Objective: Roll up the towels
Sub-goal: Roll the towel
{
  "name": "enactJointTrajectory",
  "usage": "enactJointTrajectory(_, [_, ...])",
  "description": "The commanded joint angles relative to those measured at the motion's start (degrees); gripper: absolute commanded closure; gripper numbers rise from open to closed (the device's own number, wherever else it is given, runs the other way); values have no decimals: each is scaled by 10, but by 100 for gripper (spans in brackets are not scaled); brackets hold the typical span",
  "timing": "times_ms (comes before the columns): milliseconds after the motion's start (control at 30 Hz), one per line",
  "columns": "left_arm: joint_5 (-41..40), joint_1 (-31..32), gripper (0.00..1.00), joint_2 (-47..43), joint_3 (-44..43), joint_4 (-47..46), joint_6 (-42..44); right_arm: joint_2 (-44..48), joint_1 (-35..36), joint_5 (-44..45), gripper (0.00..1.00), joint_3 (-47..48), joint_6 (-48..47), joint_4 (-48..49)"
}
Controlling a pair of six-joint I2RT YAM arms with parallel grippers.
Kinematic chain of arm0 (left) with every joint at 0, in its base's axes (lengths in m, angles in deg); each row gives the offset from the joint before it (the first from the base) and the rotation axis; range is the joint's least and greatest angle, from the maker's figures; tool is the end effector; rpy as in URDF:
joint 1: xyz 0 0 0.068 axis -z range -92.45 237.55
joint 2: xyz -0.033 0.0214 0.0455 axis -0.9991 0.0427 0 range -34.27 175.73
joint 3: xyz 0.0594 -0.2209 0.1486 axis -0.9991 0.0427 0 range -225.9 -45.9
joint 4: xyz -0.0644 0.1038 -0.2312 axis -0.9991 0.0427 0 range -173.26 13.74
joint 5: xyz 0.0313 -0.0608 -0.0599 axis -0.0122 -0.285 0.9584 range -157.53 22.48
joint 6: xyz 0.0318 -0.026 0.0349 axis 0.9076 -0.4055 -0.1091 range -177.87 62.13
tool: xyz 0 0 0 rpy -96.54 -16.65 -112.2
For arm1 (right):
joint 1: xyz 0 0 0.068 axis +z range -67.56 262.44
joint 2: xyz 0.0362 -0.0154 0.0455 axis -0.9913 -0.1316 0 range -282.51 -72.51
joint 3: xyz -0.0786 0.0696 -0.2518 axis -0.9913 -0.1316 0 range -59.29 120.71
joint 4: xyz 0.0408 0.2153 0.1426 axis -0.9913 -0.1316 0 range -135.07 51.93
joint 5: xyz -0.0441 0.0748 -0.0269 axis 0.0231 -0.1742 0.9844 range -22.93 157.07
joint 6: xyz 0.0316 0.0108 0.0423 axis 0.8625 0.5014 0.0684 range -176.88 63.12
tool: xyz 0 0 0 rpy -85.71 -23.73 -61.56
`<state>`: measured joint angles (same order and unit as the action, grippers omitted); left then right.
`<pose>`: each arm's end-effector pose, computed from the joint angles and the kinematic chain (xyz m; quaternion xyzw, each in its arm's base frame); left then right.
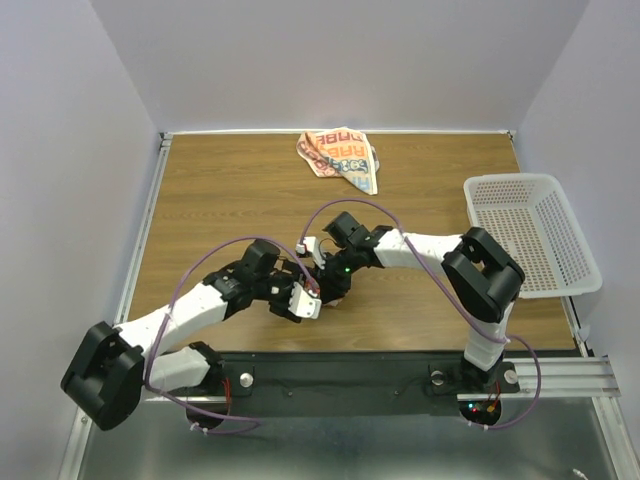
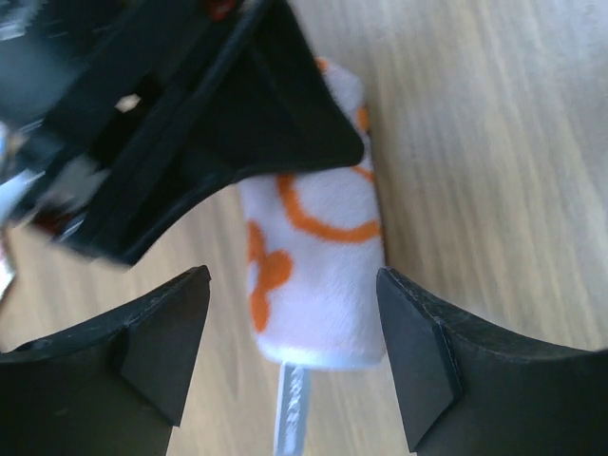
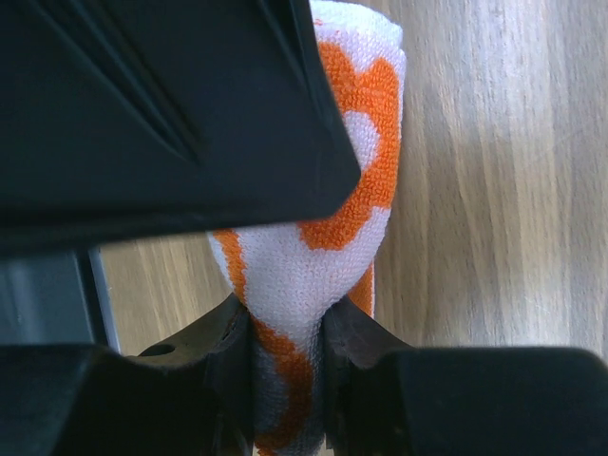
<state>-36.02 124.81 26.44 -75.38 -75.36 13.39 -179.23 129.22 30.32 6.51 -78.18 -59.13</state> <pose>0.1578 -0.1434 0.2021 0.7735 0.4131 -0.1135 0.4670 0.2369 0.2832 0.1608 -0.5787 0.7202 0.3490 0.1567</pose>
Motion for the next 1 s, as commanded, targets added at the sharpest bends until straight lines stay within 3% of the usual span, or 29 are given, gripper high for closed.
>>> enactJointTrajectory(0, [-5,18,19,31,-4,-25,-20,-33,-2,2,99,-2,-15,-49])
enactJointTrajectory(133, [-13,26,21,54,-3,-27,-16,-38,-10,-16,99,1,-17,-53])
enactJointTrajectory(367, [-43,27,51,100,-15,-9,-35,-17,-13,-42,99,-8,-47,-60])
enactJointTrajectory(467, [-38,27,58,120,-31,13,-49,-8,-14,-38,95,-10,-52,-60])
enactJointTrajectory(500, [-38,27,61,130,-36,26,-53,-1,-19,-34,89,-10,-50,-60])
enactJointTrajectory(533, [-35,27,62,136,-44,32,-62,1,-22,-32,70,-9,-44,-61])
enactJointTrajectory(633, [-24,26,68,154,-59,69,-64,15,-52,-43,30,-8,-28,-61])
enactJointTrajectory(667, [-22,26,69,158,-63,75,-65,22,-62,-44,22,-9,-23,-60])
enactJointTrajectory(800, [-14,26,71,182,-79,94,-69,66,-126,-52,11,-15,-7,-61])
enactJointTrajectory(967, [13,7,70,209,-103,119,-66,162,-180,-48,9,-45,23,-63])
